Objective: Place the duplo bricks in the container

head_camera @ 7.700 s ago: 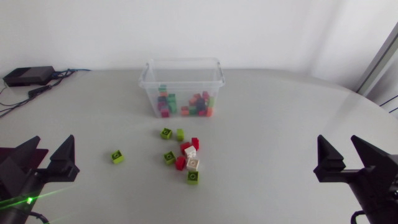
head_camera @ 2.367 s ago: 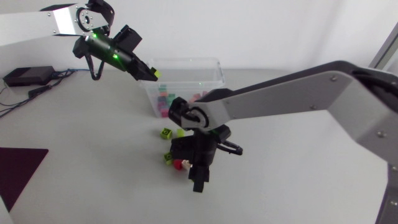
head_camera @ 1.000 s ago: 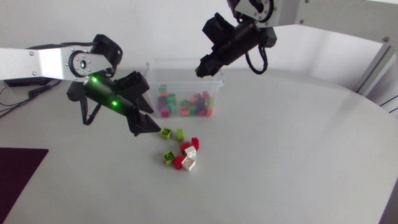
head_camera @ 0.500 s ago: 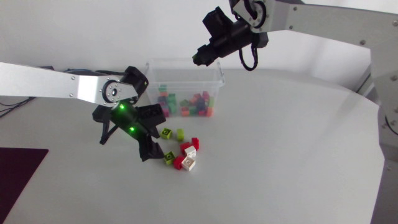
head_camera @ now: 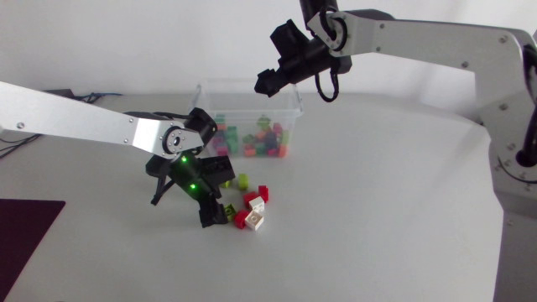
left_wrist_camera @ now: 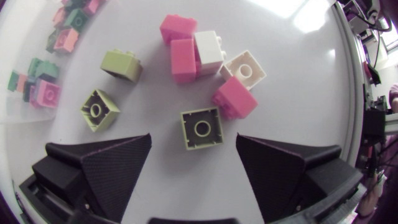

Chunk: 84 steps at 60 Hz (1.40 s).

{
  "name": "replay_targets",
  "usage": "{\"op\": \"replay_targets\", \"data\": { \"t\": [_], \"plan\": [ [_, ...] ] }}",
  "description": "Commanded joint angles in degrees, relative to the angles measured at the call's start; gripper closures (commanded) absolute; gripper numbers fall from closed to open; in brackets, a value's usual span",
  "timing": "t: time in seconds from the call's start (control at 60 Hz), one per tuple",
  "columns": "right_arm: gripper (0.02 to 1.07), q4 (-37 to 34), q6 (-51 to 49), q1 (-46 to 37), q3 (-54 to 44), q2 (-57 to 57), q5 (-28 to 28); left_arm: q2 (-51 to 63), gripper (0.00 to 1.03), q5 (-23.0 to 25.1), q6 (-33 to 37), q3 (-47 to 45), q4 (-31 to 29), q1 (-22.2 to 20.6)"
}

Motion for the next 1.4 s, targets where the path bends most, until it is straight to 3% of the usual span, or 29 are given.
{"op": "replay_targets", "data": {
  "t": [0.0, 0.333, 0.483, 0.5, 0.533, 0.95, 1.383],
  "plan": [
    [0.06, 1.01, 0.82, -0.17, -4.03, -3.81, 0.17, 1.79, 0.12, -0.47, -0.87, 0.11, 0.19, -0.75],
    [0.06, 4.70, -1.99, 0.79, -27.67, -20.68, -0.62, 5.21, 0.27, -0.47, -2.19, 0.99, 2.65, -2.42],
    [0.06, 4.26, -3.22, 3.61, -36.72, -25.87, -0.09, 5.83, 0.56, -0.65, -3.07, 1.34, 3.26, -2.51],
    [0.06, 4.09, -3.22, 3.87, -37.34, -26.05, 0.00, 6.00, 0.63, -0.65, -3.16, 1.52, 3.26, -2.42],
    [0.06, 3.65, -3.22, 4.31, -38.48, -26.31, 0.44, 6.18, 0.67, -0.65, -3.51, 1.70, 3.26, -2.34],
    [0.06, -3.38, -1.29, 14.94, -43.93, -19.89, 6.68, 3.72, 0.71, -0.65, -3.95, 0.55, 0.45, -2.16],
    [0.07, -15.60, 1.35, 20.22, -33.03, -7.33, 12.92, -8.41, 0.71, 0.85, -5.79, 2.40, -1.57, 3.90]
  ]
}}
